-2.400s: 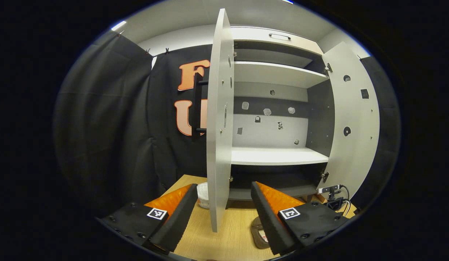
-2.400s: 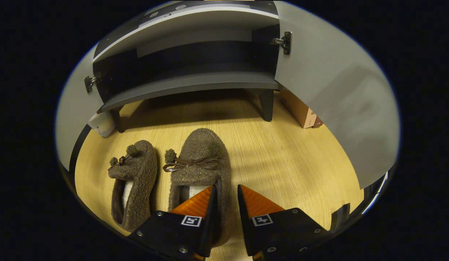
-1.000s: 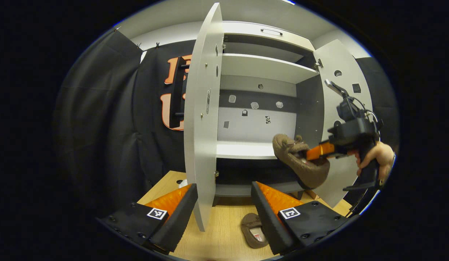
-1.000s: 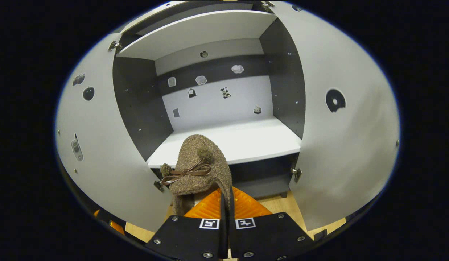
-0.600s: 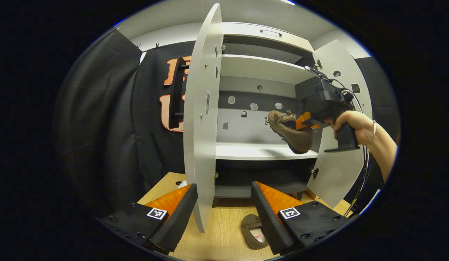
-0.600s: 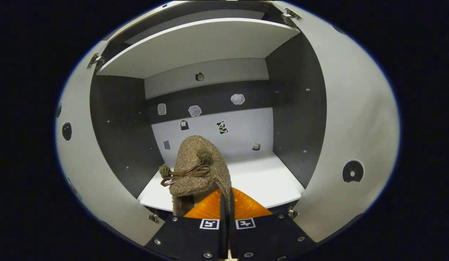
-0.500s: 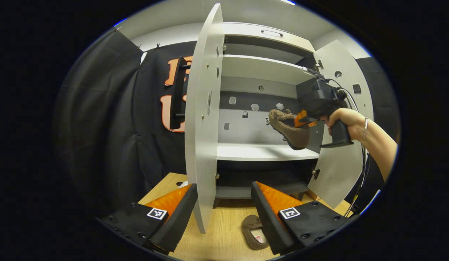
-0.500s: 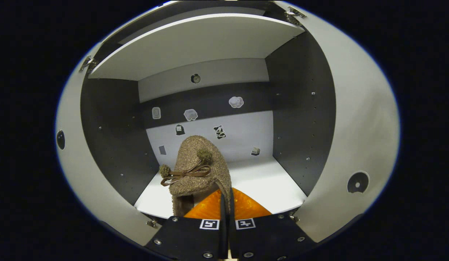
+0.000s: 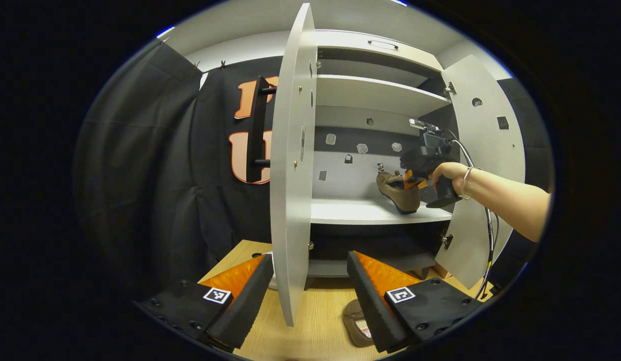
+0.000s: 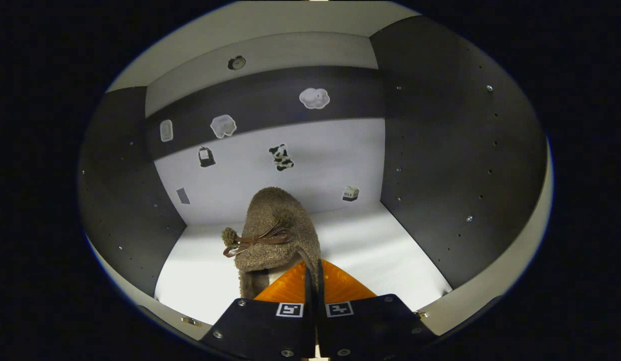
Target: Grab one shoe with the right hand and put it into the shoe cabinet, grab the other shoe with the left hand and put it into the shoe cabinet; then close the right door with the right hand and the left door with the left hand.
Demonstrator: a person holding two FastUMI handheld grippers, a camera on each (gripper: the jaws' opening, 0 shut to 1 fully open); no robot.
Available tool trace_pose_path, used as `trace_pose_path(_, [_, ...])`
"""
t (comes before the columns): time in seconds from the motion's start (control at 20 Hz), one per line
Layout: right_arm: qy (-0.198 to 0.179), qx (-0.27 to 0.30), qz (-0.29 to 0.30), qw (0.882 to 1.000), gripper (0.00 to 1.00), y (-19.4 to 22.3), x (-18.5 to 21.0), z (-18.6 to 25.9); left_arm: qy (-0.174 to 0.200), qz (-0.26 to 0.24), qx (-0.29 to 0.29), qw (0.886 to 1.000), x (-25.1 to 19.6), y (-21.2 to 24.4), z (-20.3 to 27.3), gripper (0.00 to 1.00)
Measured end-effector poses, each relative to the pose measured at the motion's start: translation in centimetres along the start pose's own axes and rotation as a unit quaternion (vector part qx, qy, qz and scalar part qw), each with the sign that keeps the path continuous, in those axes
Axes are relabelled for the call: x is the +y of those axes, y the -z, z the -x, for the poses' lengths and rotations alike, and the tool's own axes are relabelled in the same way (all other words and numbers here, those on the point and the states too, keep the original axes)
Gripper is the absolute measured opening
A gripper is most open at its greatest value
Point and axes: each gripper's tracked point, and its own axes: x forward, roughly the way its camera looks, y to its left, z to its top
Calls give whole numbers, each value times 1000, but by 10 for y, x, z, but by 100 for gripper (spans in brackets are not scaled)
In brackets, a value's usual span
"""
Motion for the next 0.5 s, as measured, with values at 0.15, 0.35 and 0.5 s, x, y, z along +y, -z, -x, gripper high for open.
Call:
trace_pose_path(0.15, [-5, 2, -3, 1000, 2, -1, 2, -3, 0, -2, 5, 1000, -1, 1, 0, 94])
trace_pose_path(0.35, [-14, -27, 10, 999, 19, -13, 3, 9, 1, -1, 2, 1000, -4, 0, 1, 99])
trace_pose_path(0.5, [-28, -49, 26, 998, 29, -16, 7, 36, 0, 3, 5, 1000, -4, 4, 2, 97])
